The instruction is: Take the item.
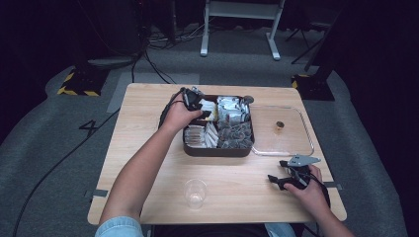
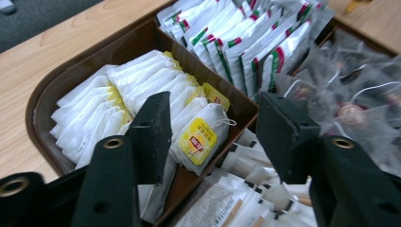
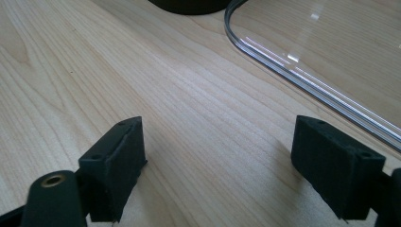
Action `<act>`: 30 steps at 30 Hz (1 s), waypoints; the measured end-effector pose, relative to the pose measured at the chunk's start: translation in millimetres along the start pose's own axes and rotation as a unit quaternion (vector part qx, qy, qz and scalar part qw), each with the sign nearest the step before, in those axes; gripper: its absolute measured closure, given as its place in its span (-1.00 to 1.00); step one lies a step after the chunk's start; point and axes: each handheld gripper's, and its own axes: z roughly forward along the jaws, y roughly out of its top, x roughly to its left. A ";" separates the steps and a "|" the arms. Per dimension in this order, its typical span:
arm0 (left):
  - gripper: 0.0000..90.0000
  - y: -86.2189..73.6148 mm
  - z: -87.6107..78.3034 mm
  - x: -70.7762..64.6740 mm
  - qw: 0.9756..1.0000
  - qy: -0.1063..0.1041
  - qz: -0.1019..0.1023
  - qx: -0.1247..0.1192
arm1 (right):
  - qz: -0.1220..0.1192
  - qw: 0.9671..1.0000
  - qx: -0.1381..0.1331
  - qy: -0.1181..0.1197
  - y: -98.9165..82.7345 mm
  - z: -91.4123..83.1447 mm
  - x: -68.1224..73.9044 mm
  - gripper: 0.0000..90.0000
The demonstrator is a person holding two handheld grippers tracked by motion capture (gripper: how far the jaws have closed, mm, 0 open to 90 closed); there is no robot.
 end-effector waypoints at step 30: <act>0.44 -3.9 38.8 20.3 0.997 0.004 -0.046 0.057 | -0.002 1.000 -0.001 0.001 -0.4 -0.7 0.1 -0.55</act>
